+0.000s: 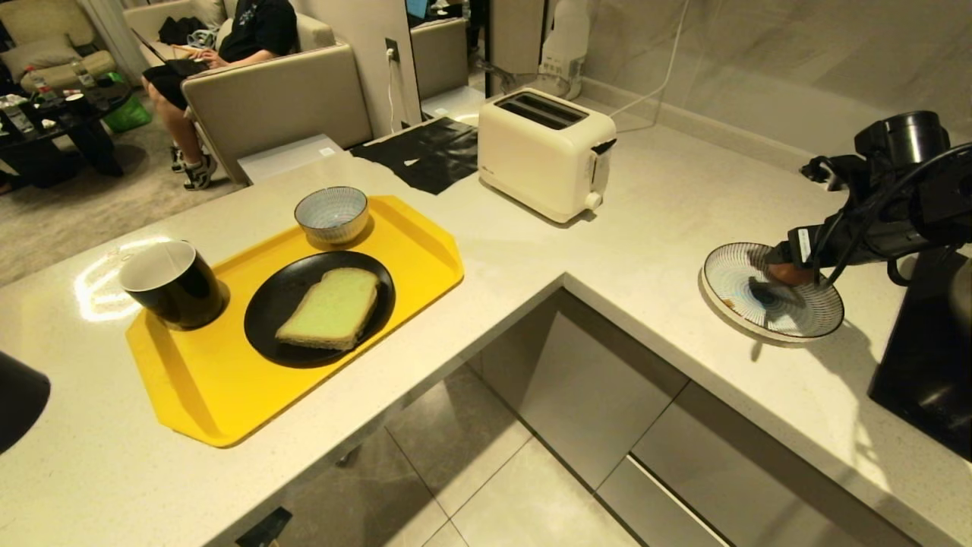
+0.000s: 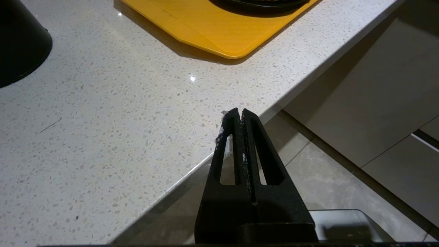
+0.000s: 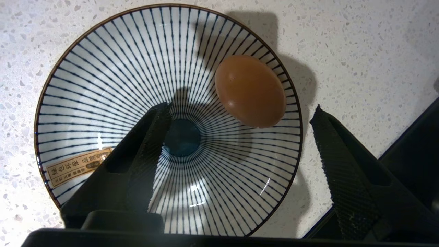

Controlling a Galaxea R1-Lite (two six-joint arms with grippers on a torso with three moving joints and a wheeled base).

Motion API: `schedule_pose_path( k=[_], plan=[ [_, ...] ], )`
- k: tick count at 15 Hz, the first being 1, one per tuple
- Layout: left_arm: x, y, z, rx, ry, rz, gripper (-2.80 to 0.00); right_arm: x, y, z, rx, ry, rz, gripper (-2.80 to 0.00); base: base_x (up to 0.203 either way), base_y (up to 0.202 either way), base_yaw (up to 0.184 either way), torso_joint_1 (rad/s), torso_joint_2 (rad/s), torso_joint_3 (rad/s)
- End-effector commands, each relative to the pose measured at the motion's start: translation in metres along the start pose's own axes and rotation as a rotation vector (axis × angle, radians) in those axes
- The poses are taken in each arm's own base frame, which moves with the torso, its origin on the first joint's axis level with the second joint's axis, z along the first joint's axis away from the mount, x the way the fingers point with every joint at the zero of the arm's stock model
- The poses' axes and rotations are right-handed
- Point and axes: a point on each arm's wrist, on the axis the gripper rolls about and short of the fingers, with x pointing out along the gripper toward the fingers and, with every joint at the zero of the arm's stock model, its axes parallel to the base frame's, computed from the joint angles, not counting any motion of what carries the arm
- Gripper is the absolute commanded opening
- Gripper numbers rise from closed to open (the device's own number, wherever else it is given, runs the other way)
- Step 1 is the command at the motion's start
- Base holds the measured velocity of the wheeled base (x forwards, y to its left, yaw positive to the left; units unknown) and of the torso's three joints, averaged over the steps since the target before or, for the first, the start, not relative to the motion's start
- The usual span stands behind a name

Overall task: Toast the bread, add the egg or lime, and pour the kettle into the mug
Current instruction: Pick up the egg

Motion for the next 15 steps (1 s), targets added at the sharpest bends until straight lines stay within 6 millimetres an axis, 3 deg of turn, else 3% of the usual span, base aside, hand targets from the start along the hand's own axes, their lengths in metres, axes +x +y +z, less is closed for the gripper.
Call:
schedule_pose_path(
  k=[1,10,15],
  plan=[
    [0.000,0.000,0.000,0.000,0.000,0.000,-2.80,-0.002,0.000,-0.001,0.000,0.005,-0.001,0.00,0.000,0.000,0.000,0.000,0.00,0.000],
    [0.000,0.000,0.000,0.000,0.001,0.000,-2.80,-0.023,0.000,0.003,0.241,-0.037,-0.002,0.00,0.000,0.000,0.000,0.000,0.00,0.000],
    [0.000,0.000,0.000,0.000,0.000,-0.001,-2.80,-0.011,0.013,-0.001,0.400,-0.024,-0.145,0.00,0.000,0.000,0.000,0.000,0.00,0.000]
  ],
)
